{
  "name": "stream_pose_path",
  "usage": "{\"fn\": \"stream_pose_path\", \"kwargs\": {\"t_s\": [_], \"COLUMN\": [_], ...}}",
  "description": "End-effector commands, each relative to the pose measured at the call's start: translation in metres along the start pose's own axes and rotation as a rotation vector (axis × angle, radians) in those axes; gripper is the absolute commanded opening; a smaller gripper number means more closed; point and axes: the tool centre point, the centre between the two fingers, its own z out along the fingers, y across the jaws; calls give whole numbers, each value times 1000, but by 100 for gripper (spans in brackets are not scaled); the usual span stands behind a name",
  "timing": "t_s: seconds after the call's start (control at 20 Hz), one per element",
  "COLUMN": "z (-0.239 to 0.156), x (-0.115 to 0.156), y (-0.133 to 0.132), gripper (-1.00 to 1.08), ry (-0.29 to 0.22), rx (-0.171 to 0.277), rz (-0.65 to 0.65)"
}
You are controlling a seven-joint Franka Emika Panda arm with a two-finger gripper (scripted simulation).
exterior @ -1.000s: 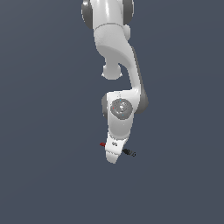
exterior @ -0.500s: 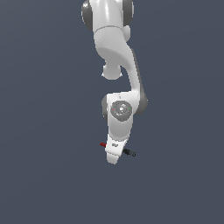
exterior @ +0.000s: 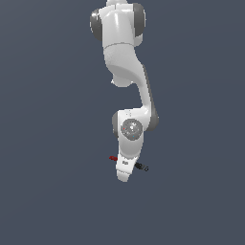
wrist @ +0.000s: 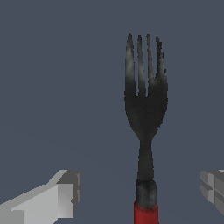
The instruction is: Pick up the object and move it to a goal position.
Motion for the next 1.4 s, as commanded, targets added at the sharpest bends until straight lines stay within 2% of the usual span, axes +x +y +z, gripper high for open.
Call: {"fn": "stream_pose_path", "kwargs": {"t_s": [0.0,0.1,0.15,0.85,1.1,1.35], "z": [4,3,3,-3,-18,-45], "x": [0,1,1,1,-16,-47], "y": [1,1,1,0,0,1], "gripper": [100,100,-100,-100,-100,-100], "ry": [0,0,0,3,2,2], "rx": [-1,-1,-1,-1,-1,-1], "rz": [0,0,0,-6,-5,-4]}}
